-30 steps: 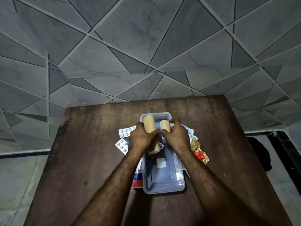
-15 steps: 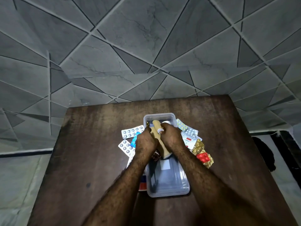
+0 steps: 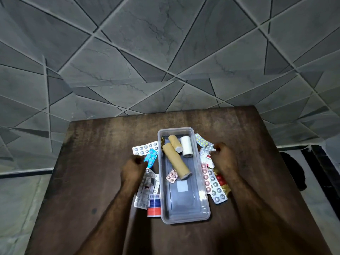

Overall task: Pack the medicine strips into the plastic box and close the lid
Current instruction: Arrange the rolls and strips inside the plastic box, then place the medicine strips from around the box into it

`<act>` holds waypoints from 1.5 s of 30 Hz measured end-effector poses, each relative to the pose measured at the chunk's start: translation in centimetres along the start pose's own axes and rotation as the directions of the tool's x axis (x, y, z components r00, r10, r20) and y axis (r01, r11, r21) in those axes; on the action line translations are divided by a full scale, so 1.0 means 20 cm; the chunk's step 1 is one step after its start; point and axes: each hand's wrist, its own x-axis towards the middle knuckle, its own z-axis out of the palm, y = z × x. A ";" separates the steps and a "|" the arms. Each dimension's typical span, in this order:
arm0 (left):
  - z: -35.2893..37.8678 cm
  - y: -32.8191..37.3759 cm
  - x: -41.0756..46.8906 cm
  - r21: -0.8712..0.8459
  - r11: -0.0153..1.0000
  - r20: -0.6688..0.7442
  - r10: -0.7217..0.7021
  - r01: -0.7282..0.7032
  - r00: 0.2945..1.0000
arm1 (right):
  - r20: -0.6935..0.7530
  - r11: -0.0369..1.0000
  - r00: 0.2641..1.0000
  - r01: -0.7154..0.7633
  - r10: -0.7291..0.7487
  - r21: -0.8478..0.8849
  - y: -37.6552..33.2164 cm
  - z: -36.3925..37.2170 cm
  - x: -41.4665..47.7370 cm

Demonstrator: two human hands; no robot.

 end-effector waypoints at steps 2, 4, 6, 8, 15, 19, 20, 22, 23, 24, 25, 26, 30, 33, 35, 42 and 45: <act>0.01 -0.08 -0.01 0.126 0.992 0.033 0.016 -0.020 0.999 | 0.006 0.993 1.000 -0.027 0.028 -0.113 0.06 0.02 -0.01; 0.04 -0.13 -0.03 0.214 0.977 0.060 0.012 -0.025 0.998 | 0.004 0.988 0.999 -0.043 0.044 -0.145 0.10 0.05 -0.02; 0.06 -0.15 -0.05 0.280 0.960 0.064 -0.001 -0.017 0.998 | 0.004 0.985 0.998 -0.068 0.069 -0.161 0.10 0.07 -0.04; 0.08 -0.16 -0.08 0.299 0.954 0.052 0.001 -0.017 0.999 | -0.004 0.979 0.997 -0.072 0.072 -0.192 0.10 0.09 -0.03; 0.13 -0.17 -0.10 0.223 0.975 0.037 -0.012 0.003 0.999 | -0.017 0.971 0.999 -0.049 0.046 -0.236 0.09 0.10 -0.07; 0.12 -0.19 -0.08 0.234 0.972 0.013 -0.002 -0.001 1.000 | -0.033 0.985 0.999 -0.028 0.022 -0.170 0.10 0.11 -0.07; 0.12 -0.19 -0.09 0.243 0.970 -0.003 0.008 -0.007 1.000 | -0.037 0.989 0.999 -0.023 0.018 -0.143 0.11 0.10 -0.07; 0.11 -0.18 -0.11 0.261 0.965 -0.014 0.028 -0.024 1.000 | -0.040 0.997 0.999 -0.028 0.025 -0.072 0.11 0.10 -0.07; 0.11 -0.18 -0.12 0.262 0.965 0.003 0.023 -0.023 1.000 | -0.042 0.999 0.999 -0.032 0.031 -0.030 0.11 0.09 -0.06; 0.10 -0.18 -0.13 0.262 0.965 0.031 0.013 -0.021 0.999 | -0.043 0.999 0.998 -0.041 0.042 0.012 0.12 0.09 -0.06; 0.10 -0.18 -0.14 0.265 0.964 0.057 0.012 -0.027 0.998 | -0.043 0.997 0.997 -0.055 0.057 0.052 0.13 0.09 -0.06; 0.10 -0.18 -0.15 0.282 0.959 0.083 0.011 -0.034 0.997 | -0.040 0.994 0.996 -0.073 0.076 0.087 0.14 0.09 -0.05; 0.11 -0.18 -0.18 0.278 0.960 0.115 -0.011 -0.021 0.993 | -0.017 0.977 0.993 -0.115 0.120 0.177 0.14 0.07 -0.05; 0.10 -0.18 -0.20 0.233 0.972 0.079 -0.050 0.030 0.996 | -0.024 0.962 0.991 -0.121 0.131 0.245 0.13 0.04 -0.06; 0.09 -0.17 -0.21 0.161 0.986 0.057 -0.051 0.041 0.997 | -0.048 0.952 0.991 -0.104 0.123 0.289 0.11 0.01 -0.07; -0.01 -0.03 -0.20 0.161 0.982 -0.066 0.108 -0.096 0.992 | -0.108 0.917 0.993 0.091 -0.053 0.389 0.00 -0.07 -0.21; -0.03 0.09 -0.23 0.093 0.978 -0.102 0.194 -0.185 0.976 | -0.128 0.915 0.981 0.185 -0.148 0.358 -0.06 -0.04 -0.32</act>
